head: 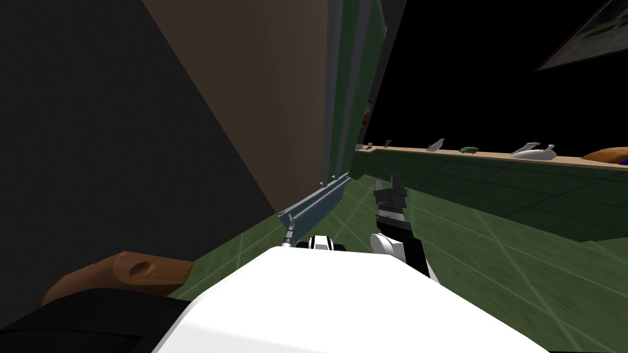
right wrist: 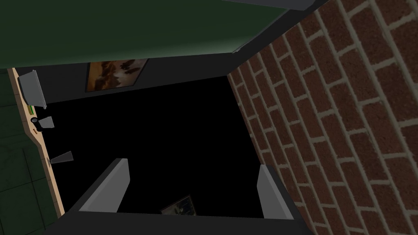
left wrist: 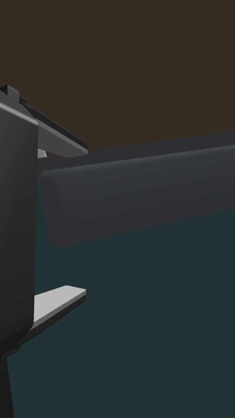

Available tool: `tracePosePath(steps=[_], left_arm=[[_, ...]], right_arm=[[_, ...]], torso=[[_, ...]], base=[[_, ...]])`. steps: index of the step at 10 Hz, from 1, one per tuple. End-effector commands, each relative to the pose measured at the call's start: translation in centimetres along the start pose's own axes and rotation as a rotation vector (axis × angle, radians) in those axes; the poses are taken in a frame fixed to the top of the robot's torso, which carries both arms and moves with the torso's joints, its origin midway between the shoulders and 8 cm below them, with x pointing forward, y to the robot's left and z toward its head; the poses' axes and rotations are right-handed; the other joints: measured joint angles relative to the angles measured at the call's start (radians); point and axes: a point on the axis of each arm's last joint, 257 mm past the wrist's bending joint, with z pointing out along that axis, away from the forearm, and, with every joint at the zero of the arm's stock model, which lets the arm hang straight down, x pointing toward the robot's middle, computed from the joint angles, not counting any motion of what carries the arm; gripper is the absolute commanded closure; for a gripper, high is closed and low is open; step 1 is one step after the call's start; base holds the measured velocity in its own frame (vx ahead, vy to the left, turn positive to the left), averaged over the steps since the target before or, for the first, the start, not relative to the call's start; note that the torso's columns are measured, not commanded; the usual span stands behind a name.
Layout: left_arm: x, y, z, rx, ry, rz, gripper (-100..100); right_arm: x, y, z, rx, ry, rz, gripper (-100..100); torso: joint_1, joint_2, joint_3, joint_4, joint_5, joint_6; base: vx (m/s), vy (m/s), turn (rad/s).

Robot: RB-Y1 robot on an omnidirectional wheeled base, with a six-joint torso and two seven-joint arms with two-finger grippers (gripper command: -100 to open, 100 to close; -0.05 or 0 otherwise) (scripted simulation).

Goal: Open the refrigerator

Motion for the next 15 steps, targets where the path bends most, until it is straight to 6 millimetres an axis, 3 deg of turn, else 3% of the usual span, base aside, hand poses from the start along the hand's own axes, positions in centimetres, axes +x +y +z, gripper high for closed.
tracePosePath(steps=[1, 3, 4, 6, 15], left_arm=[[-0.2, -0.3, 1.0, 0.0, -0.001, 0.0, -100], [-0.2, -0.3, 1.0, 0.002, -0.001, 0.0, -100], [0.1, 0.0, 0.0, 0.0, 0.0, -0.001, 100], [0.2, -1.0, 1.1, 0.018, 0.002, -0.002, 100], [1.3, -1.3, 0.8, 0.007, 0.01, -0.001, 100]], right_arm=[[0.0, 0.0, 0.0, 0.0, 0.0, 0.0, 0], [0.0, 0.0, 0.0, 0.0, 0.0, 0.0, 0], [0.0, 0.0, 0.0, 0.0, 0.0, 0.0, 0], [0.0, 0.0, 0.0, 0.0, 0.0, 0.0, 0], [0.0, 0.0, 0.0, 0.0, 0.0, 0.001, 0]], torso=[[0.0, 0.0, 0.0, 0.0, 0.0, 0.0], [0.0, -0.002, -0.001, -0.001, 0.0, 0.0], [0.0, 0.001, 0.0, 0.0, 0.0, 0.0], [0.004, 0.0, 0.001, -0.003, 0.002, -0.002], [-0.002, -0.002, -0.001, -0.002, 0.0, 0.001]], base=[[0.039, -0.015, -0.007], [0.048, -0.005, -0.004], [-0.04, 0.003, -0.003], [-0.048, -0.037, 0.0], [-0.125, -0.113, 0.018]])
